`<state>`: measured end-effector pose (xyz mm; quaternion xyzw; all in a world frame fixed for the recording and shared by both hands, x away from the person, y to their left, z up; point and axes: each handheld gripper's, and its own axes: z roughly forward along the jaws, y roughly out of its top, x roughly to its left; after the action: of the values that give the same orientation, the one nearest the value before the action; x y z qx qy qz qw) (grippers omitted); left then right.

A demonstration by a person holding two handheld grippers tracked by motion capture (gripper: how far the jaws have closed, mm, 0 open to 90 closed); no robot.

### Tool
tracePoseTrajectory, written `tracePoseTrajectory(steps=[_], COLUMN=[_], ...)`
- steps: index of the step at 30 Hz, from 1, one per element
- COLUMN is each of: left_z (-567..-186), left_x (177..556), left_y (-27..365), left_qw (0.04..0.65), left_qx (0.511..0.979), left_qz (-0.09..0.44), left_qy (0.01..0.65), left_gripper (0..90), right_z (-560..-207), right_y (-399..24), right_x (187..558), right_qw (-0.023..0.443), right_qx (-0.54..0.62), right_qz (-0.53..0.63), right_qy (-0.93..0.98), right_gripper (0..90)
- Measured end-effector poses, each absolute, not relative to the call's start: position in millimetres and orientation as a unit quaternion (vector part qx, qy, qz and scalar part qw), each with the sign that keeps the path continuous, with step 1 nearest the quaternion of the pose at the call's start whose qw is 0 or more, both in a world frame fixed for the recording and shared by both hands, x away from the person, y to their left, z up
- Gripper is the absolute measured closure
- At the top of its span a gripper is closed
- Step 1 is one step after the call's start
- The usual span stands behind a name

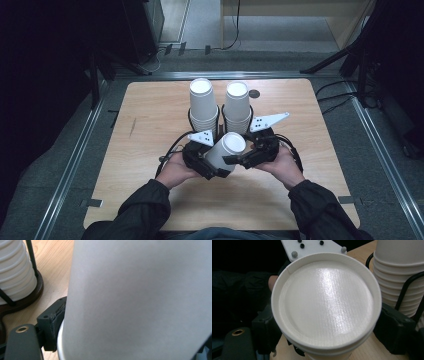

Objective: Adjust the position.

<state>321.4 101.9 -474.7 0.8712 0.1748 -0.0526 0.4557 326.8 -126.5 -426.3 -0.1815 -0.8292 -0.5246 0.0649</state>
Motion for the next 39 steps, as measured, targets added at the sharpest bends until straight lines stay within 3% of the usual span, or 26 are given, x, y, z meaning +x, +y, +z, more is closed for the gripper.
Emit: tracePoseTrajectory(steps=[9, 29, 39], left_z=[-468, -456, -469], left_x=[331, 323, 326], left_y=[112, 132, 127], left_qw=[0.445, 0.311, 0.271], left_qx=[0.873, 0.935, 0.947], left_qz=[-0.091, -0.008, -0.016], left_qy=[0.179, 0.171, 0.171], left_gripper=[13.3, 13.1, 13.1], right_z=[-425, -453, -462], right_y=[-134, -137, -135], right_x=[326, 316, 319], right_qw=[0.037, 0.024, 0.026], right_qx=[-0.169, -0.141, -0.133], right_qz=[-0.504, -0.435, -0.419], right_qy=[-0.846, -0.889, -0.898], right_gripper=[15.4, 16.0, 16.0])
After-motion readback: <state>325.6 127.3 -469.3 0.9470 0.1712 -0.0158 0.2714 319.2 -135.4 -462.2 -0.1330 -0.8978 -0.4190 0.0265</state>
